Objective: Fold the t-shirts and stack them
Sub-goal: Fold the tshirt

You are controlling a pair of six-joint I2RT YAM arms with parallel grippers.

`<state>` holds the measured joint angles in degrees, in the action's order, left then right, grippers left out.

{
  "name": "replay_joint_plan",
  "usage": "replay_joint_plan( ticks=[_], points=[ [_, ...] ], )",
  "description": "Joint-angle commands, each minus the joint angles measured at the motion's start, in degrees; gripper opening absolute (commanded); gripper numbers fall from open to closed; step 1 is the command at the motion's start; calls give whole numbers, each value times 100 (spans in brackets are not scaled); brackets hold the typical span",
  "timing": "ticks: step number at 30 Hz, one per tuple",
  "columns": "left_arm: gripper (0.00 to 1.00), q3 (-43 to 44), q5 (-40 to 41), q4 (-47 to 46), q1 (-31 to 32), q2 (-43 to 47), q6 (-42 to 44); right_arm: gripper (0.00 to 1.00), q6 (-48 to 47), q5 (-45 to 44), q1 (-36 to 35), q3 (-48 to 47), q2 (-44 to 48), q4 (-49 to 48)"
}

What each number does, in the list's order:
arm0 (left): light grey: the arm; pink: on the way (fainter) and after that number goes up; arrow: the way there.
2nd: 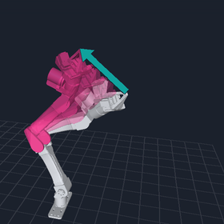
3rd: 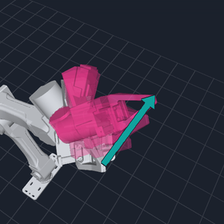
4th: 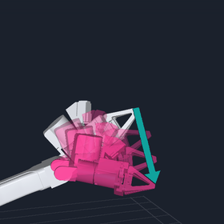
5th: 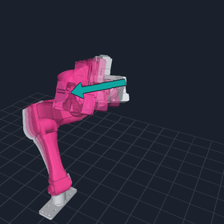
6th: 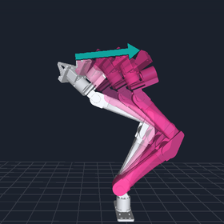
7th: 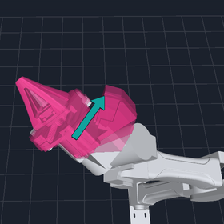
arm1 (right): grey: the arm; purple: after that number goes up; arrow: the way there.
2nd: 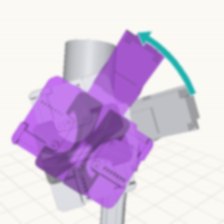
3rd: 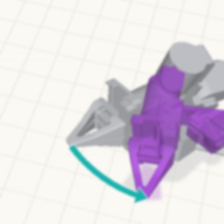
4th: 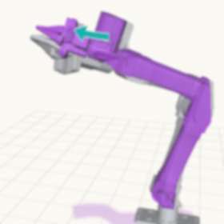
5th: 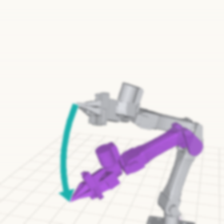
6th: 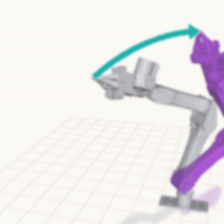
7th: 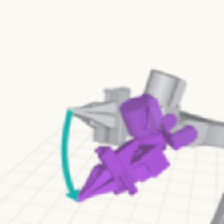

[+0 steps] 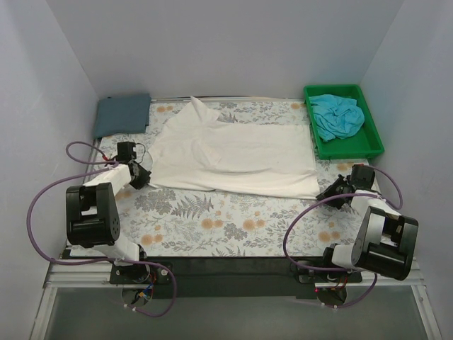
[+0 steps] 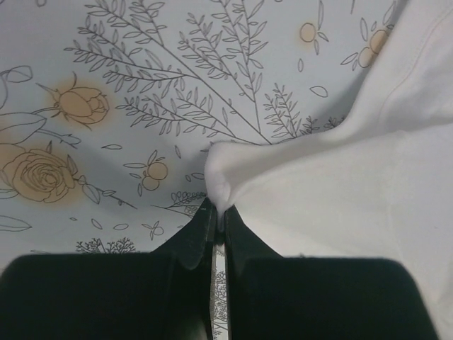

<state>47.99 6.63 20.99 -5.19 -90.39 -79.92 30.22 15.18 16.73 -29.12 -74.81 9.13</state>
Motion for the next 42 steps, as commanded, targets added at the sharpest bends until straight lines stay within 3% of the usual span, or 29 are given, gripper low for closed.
replay_joint_plan(
  ticks=[1,4,14,20,22,24,25,26,29,38,42],
  points=[
    [0,-131,128,326,-158,329,-129,2,-121,-349,41,126,-26,326],
    [0,-246,5,782,-315,504,-383,1,-218,-472,49,56,132,756],
    [0,-1036,330,2399,-808,2551,-1052,1,-631,-938,146,-233,914,2391],
    [0,-1107,365,2506,-852,2614,-1175,1,-588,-1193,181,-348,1143,2884],
    [2,-1134,304,2489,-852,2623,-1192,14,-578,-1158,190,-296,1205,2893],
    [7,-1133,242,2515,-852,2675,-1210,28,-578,-1105,190,-304,1249,2920],
    [15,-1142,216,2515,-861,2702,-1201,32,-578,-1114,190,-313,1301,2928],
    [33,-1134,207,2541,-843,2746,-1210,35,-596,-1114,190,-331,1319,2946],
    [56,-1072,154,2576,-852,2851,-1175,40,-771,-1131,190,-567,1425,3051],
    [63,-274,619,2787,-510,3185,-771,42,-1912,-999,-477,-2087,1065,3157],
    [66,131,182,2691,-325,3124,-402,42,-2317,-1210,-1118,-2685,652,3157]
  ],
)
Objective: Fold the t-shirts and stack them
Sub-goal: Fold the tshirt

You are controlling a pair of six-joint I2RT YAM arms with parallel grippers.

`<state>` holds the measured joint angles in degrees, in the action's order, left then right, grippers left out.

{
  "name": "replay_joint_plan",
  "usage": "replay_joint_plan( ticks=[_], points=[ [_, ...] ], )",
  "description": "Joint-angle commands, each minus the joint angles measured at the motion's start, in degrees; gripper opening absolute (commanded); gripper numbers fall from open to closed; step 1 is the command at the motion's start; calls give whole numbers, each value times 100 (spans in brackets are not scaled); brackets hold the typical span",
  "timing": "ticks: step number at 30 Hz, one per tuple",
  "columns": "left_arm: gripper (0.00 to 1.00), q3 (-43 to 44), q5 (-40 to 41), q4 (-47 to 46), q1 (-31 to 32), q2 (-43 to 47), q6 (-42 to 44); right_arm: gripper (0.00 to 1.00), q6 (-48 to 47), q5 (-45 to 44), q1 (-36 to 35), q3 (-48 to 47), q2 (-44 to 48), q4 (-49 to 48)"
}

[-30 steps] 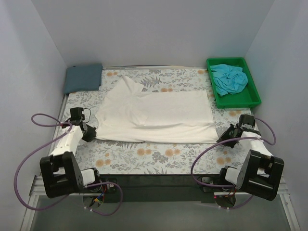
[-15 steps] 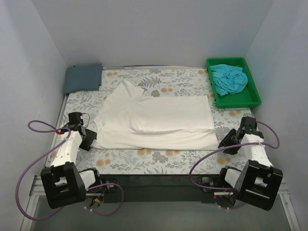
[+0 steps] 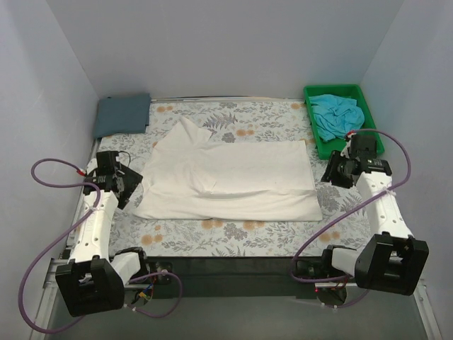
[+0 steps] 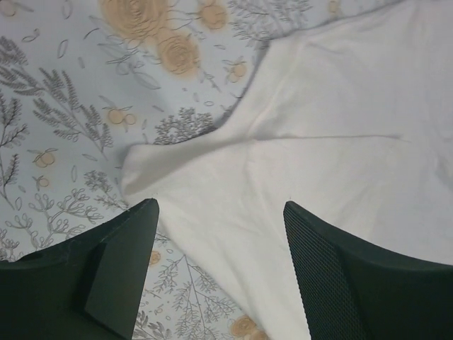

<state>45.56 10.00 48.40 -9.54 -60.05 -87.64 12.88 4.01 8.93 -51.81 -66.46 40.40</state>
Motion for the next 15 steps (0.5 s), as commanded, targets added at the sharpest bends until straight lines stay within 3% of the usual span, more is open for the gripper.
replay_joint_plan(
  ticks=[1,3,10,15],
  points=[
    [67,435,-339,-111,136,73,440,42,-603,-128,-496,-487,-375,38],
    [67,629,-770,-155,312,-50,475,38,-586,-32,-594,-575,-647,29],
    [58,682,-991,-488,1822,-437,80,29,-401,450,-884,-462,-1185,20],
    [57,594,-1193,-902,2149,-761,291,28,-304,548,-1042,-417,-1685,-6]
  ],
)
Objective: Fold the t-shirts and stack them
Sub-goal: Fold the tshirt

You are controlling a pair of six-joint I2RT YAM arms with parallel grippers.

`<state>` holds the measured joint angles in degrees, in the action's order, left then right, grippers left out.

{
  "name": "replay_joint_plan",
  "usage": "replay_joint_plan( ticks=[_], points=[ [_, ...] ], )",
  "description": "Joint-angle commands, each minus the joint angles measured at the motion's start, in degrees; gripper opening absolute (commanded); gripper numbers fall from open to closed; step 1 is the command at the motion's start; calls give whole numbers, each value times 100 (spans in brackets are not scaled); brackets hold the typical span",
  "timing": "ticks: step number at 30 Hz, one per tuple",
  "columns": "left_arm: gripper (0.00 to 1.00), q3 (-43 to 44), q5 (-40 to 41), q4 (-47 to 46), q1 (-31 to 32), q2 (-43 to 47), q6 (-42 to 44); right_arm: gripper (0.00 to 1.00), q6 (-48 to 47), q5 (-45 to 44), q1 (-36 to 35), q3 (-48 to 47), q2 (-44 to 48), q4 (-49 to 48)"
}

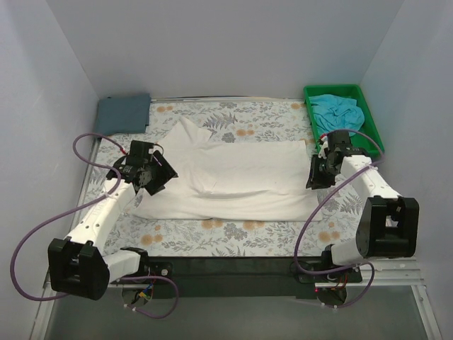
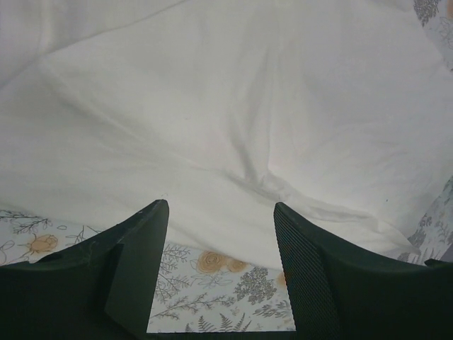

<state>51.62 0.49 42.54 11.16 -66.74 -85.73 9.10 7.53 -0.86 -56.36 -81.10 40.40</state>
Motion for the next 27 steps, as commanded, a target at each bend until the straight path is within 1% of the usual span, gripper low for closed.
replay_joint_plan(
  ticks=[1,4,8,14,18,23,27],
  points=[
    [57,-46,-330,-439,80,-154,196,28,100,222,-63,20,-292,-6],
    [57,-221,-496,-755,97,-313,381,28,170,179,-63,-7,-529,-102],
    [57,-327,-761,-906,106,-463,522,27,294,354,-63,-7,-740,-208],
    [58,-564,-805,-1064,176,-191,689,26,241,65,-54,-156,-1100,-296],
    [59,-767,-945,-1134,229,-94,839,27,293,73,-46,-217,-1434,-559],
    [59,-758,-919,-1134,273,21,900,26,311,-50,-28,-279,-1663,-639],
    [59,-618,-893,-1204,273,-49,1085,27,355,-111,25,-235,-1725,-613]
  ],
)
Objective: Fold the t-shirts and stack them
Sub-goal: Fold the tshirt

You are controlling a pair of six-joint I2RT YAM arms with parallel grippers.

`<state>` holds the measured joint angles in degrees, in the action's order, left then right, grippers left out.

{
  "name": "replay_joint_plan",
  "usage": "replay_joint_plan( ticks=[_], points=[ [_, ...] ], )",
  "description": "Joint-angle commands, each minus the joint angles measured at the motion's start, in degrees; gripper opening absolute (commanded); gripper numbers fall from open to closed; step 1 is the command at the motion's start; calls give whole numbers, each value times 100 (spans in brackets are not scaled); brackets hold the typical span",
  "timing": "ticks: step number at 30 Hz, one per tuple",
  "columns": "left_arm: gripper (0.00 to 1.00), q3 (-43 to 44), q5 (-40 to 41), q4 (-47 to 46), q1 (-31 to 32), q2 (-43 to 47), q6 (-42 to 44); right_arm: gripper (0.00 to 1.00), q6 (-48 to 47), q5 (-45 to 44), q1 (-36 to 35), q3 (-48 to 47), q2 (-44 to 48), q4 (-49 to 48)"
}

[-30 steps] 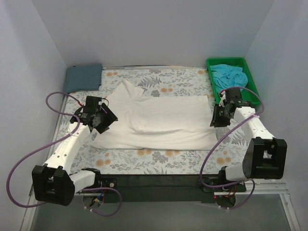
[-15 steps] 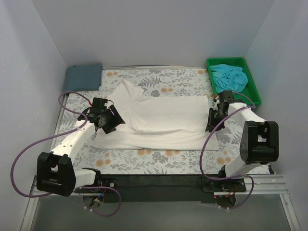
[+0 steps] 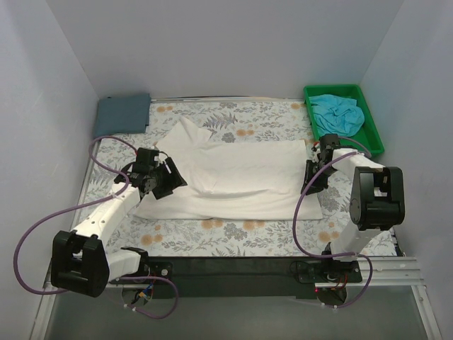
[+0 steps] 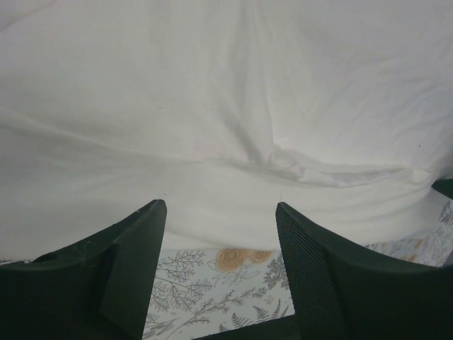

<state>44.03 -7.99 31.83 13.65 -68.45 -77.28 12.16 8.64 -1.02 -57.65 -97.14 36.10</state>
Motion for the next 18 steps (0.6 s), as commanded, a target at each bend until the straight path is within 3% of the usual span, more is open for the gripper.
replay_joint_plan(
  ticks=[1,11,18],
  points=[
    [59,263,-71,-142,15,16,265,27,41,-214,49,-98,-103,-182],
    [56,1361,412,-362,68,-1056,748,30,-205,-187,-127,-54,819,-50],
    [39,2390,729,-371,463,-2461,1188,39,-390,-355,-416,-19,1496,29]
  ],
)
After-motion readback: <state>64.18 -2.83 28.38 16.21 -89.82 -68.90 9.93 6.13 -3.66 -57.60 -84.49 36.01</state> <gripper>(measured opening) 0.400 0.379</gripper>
